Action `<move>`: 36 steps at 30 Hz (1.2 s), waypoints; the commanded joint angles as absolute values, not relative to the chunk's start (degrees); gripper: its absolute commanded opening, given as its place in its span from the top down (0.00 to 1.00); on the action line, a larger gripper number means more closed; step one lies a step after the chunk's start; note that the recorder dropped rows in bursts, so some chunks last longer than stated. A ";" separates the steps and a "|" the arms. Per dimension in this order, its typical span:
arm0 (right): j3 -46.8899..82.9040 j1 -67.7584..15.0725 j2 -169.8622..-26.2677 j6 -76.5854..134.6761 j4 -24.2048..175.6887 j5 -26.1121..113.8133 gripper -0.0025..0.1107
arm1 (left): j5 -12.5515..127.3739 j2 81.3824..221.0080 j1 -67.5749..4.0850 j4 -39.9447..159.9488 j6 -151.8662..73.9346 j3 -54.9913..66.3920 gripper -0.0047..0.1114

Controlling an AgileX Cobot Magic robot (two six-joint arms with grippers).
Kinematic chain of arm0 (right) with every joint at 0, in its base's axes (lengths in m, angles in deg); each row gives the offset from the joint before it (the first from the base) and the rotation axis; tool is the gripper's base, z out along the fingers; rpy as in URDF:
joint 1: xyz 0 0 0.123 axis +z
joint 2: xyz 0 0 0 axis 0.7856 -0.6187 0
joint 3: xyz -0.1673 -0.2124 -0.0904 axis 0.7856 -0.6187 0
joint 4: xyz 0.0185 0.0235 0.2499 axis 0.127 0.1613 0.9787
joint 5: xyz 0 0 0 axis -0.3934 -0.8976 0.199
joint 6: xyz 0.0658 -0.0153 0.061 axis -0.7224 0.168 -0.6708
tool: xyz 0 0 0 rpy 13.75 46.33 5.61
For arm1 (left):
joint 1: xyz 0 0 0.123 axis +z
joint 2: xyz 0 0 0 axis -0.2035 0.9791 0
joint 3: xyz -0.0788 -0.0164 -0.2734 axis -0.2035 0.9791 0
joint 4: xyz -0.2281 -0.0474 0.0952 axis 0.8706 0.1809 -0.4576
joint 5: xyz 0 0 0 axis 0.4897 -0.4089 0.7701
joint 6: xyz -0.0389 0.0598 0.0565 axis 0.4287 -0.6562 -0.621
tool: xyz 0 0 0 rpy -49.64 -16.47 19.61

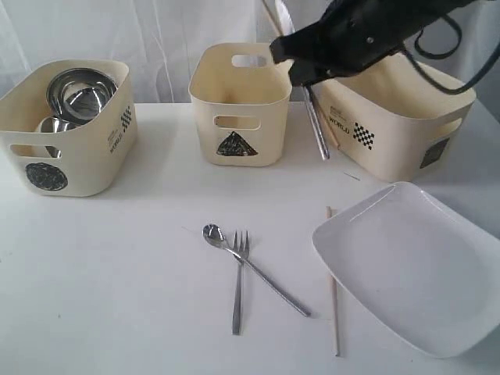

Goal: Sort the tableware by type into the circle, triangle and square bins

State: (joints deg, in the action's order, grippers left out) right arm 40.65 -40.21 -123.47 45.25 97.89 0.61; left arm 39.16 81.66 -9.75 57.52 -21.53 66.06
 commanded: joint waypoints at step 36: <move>74.74 -45.73 -162.01 119.77 175.69 19.33 0.98 | 38.97 81.38 -10.15 57.55 -21.61 66.39 0.96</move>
